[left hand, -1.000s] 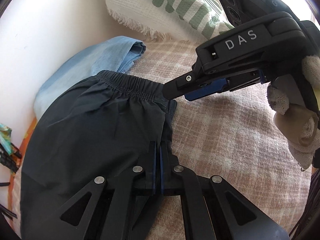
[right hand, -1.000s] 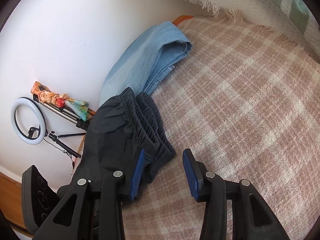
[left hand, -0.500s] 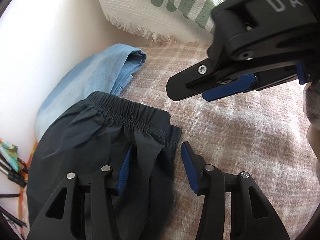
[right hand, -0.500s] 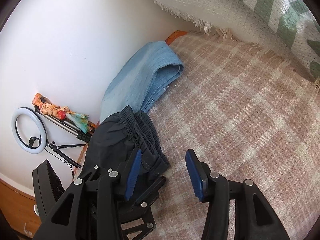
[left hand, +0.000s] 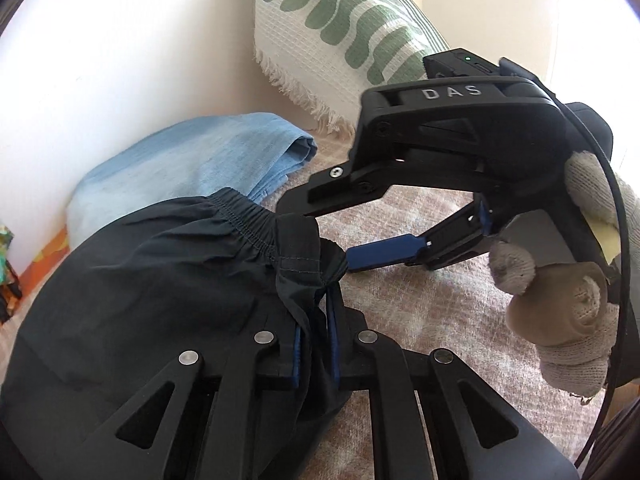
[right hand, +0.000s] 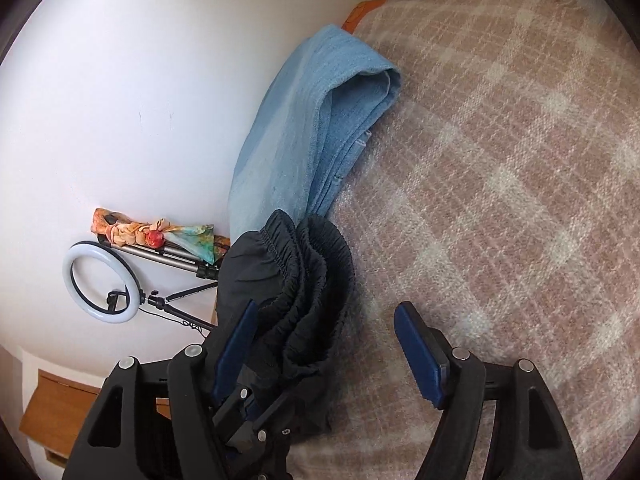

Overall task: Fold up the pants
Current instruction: 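Grasp the waistband with the right tool and lift it toward the left tool, then carry the held waistband over the pants toward the cuffs with the right tool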

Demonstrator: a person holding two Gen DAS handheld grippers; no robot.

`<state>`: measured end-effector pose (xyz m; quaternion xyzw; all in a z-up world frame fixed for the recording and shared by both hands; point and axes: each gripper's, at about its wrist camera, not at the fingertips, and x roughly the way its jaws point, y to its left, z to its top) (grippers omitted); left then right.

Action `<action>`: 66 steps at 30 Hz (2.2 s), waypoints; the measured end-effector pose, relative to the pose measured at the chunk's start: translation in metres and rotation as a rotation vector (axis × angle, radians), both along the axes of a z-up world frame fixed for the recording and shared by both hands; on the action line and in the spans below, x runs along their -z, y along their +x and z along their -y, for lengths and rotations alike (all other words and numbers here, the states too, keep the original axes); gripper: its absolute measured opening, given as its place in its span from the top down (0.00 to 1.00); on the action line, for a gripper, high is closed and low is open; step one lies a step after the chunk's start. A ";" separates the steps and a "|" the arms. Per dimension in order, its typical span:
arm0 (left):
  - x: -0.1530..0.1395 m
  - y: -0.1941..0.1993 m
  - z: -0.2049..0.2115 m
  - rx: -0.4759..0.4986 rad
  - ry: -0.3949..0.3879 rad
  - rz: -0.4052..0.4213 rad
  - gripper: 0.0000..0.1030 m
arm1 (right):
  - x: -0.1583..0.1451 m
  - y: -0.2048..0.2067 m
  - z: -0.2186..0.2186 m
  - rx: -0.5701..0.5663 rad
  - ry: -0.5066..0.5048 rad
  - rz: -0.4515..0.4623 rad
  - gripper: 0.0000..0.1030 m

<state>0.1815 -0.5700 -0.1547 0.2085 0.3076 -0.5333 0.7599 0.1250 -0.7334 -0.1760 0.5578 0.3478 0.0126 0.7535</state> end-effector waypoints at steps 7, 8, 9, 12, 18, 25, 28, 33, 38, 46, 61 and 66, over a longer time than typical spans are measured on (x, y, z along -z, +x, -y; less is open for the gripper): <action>0.004 -0.010 0.000 0.047 0.015 0.040 0.91 | 0.002 0.022 -0.006 -0.055 0.066 0.045 0.30; 0.003 -0.010 0.000 0.046 0.010 0.040 0.91 | 0.001 0.026 -0.009 -0.067 0.034 0.030 0.32; 0.002 -0.009 -0.001 0.046 0.001 0.032 0.91 | 0.000 0.030 -0.013 -0.082 0.007 0.021 0.38; 0.001 -0.010 -0.002 0.048 -0.001 0.026 0.91 | 0.009 0.037 -0.019 -0.098 0.026 0.006 0.70; -0.007 -0.012 -0.013 0.045 0.053 0.028 0.75 | -0.016 0.033 -0.023 -0.061 -0.111 0.037 0.85; -0.058 -0.010 -0.095 -0.033 -0.014 -0.036 0.60 | -0.080 0.031 -0.039 -0.077 -0.313 0.078 0.85; -0.073 0.003 -0.146 -0.134 -0.003 0.012 0.59 | -0.093 0.041 -0.049 -0.106 -0.396 0.031 0.85; -0.052 0.045 -0.224 -0.326 0.103 -0.002 0.59 | -0.119 0.044 -0.063 -0.121 -0.422 0.040 0.85; -0.006 0.050 -0.272 -0.382 0.216 -0.036 0.59 | -0.155 0.048 -0.087 -0.144 -0.479 0.062 0.85; 0.012 0.042 -0.278 -0.364 0.209 -0.049 0.59 | -0.204 0.062 -0.133 -0.175 -0.518 0.102 0.85; -0.047 0.087 -0.433 -0.604 0.123 -0.045 0.59 | -0.265 0.104 -0.296 -0.369 -0.622 0.186 0.85; -0.064 0.102 -0.493 -0.681 0.121 -0.039 0.59 | -0.265 0.128 -0.365 -0.455 -0.635 0.199 0.85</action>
